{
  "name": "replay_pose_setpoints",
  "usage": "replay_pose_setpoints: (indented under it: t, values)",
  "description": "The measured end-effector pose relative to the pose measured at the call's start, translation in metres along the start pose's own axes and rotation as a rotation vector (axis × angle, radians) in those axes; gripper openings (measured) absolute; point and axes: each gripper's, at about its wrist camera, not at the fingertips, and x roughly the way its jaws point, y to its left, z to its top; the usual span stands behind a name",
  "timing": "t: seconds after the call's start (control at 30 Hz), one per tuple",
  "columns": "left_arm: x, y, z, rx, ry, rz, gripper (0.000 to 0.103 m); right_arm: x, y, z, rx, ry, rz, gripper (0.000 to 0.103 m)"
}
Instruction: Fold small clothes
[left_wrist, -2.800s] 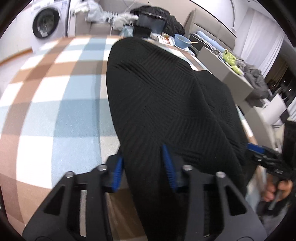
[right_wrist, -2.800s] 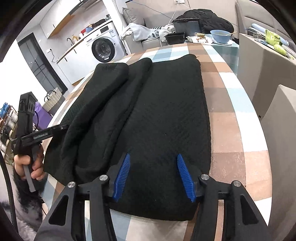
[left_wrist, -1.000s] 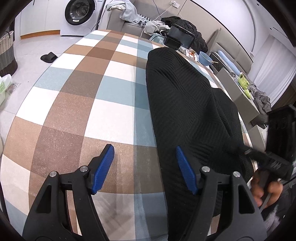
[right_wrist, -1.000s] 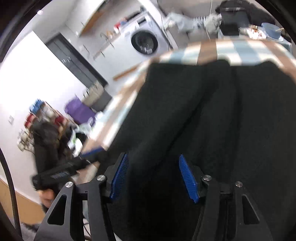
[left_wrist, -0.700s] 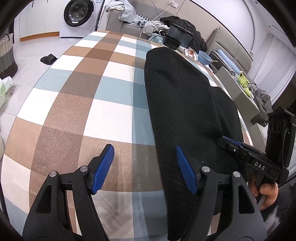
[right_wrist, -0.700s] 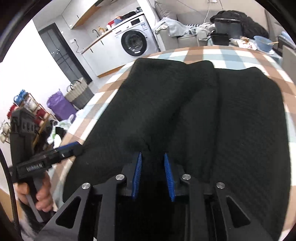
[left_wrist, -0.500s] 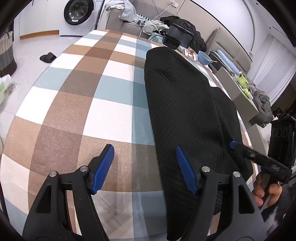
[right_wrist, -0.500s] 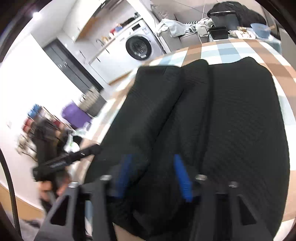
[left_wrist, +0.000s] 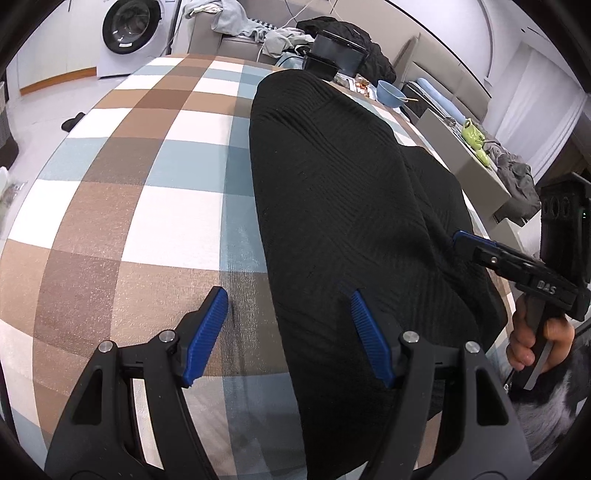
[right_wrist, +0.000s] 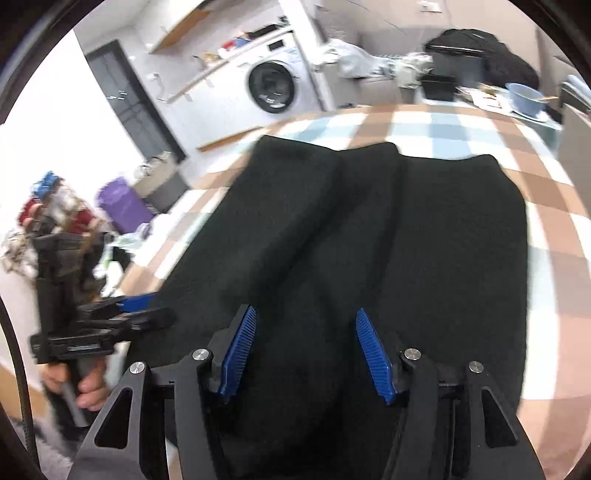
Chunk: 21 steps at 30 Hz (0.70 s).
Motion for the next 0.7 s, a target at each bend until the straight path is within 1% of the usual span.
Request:
replay_pose_setpoints:
  t: [0.07, 0.1, 0.17, 0.2, 0.23, 0.27, 0.3, 0.33, 0.43, 0.5, 0.6, 0.7]
  values:
    - [0.000, 0.000, 0.000, 0.000, 0.000, -0.005, 0.067, 0.008, -0.005, -0.005, 0.028, 0.035, 0.039, 0.058]
    - [0.000, 0.000, 0.000, 0.001, -0.001, -0.009, 0.067, 0.010, -0.005, -0.007, 0.030, 0.011, 0.059, 0.058]
    - [0.000, 0.001, 0.000, 0.001, -0.004, -0.013, 0.067, 0.013, 0.000, -0.005, -0.004, 0.010, 0.059, 0.058]
    - [0.000, 0.001, 0.000, 0.001, -0.004, -0.012, 0.067, 0.015, 0.005, -0.004, -0.020, 0.004, 0.047, 0.056]
    - [0.000, 0.001, 0.000, 0.001, -0.005, -0.010, 0.067, 0.019, 0.009, -0.002, -0.030, 0.006, 0.045, 0.045]
    - [0.000, 0.000, 0.000, 0.000, -0.005, -0.008, 0.067, 0.023, 0.013, -0.001, -0.040, 0.020, 0.030, 0.038]
    - [0.001, 0.001, 0.001, -0.001, -0.004, -0.006, 0.067, 0.023, 0.017, -0.002, -0.059, 0.011, -0.002, 0.033]
    - [0.001, 0.001, 0.001, -0.002, -0.003, -0.005, 0.067, 0.026, 0.020, -0.001, -0.069, 0.019, -0.023, 0.024]
    - [0.000, 0.002, 0.000, -0.009, -0.001, -0.007, 0.067, 0.024, 0.015, -0.002, -0.045, 0.008, -0.027, 0.010]
    - [-0.001, 0.003, 0.000, -0.013, 0.003, -0.011, 0.067, 0.017, 0.011, -0.005, -0.022, -0.012, -0.014, 0.008]
    - [-0.001, 0.004, 0.001, -0.014, 0.003, -0.014, 0.067, 0.000, 0.009, -0.005, -0.025, -0.077, 0.028, 0.008]
    - [-0.002, 0.006, 0.001, -0.023, 0.001, -0.016, 0.067, -0.025, 0.007, -0.002, -0.040, -0.122, 0.010, 0.005]
